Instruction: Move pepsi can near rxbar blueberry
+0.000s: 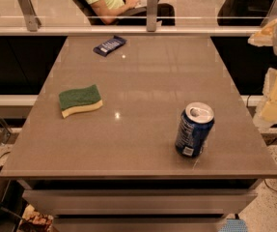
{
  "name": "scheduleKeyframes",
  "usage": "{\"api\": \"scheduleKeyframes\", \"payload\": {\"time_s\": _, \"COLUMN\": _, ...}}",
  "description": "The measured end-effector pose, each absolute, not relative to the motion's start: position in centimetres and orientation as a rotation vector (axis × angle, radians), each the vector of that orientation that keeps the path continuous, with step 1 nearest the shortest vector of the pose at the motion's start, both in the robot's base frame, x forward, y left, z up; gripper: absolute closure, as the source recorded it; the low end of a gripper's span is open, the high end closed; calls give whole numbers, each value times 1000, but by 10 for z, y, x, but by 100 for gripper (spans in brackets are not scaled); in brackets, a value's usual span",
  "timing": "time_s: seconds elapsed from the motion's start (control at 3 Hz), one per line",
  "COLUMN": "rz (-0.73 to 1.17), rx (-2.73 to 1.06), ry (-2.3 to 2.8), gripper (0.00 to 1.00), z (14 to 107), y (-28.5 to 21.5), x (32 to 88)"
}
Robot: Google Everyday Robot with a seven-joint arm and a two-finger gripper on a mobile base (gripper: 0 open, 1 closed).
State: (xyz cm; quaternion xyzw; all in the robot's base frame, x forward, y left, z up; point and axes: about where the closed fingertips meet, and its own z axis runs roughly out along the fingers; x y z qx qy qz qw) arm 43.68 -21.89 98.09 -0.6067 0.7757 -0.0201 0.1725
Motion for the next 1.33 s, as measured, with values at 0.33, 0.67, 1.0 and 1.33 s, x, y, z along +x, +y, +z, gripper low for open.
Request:
{"api": "scheduleKeyframes", "payload": {"time_s": 0.33, "rz": 46, "rx": -1728, "ry": 2136, "gripper": 0, "z": 985, "y": -227, "x": 432}}
{"api": "scheduleKeyframes", "payload": {"time_s": 0.67, "rz": 191, "rx": -1710, "ry": 2031, "gripper": 0, "z": 982, "y": -236, "x": 430}}
{"api": "scheduleKeyframes", "payload": {"time_s": 1.0, "rz": 334, "rx": -1669, "ry": 1909, "gripper": 0, "z": 970, "y": -236, "x": 426}}
{"api": "scheduleKeyframes", "payload": {"time_s": 1.33, "rz": 463, "rx": -1598, "ry": 1759, "gripper": 0, "z": 956, "y": -231, "x": 427}}
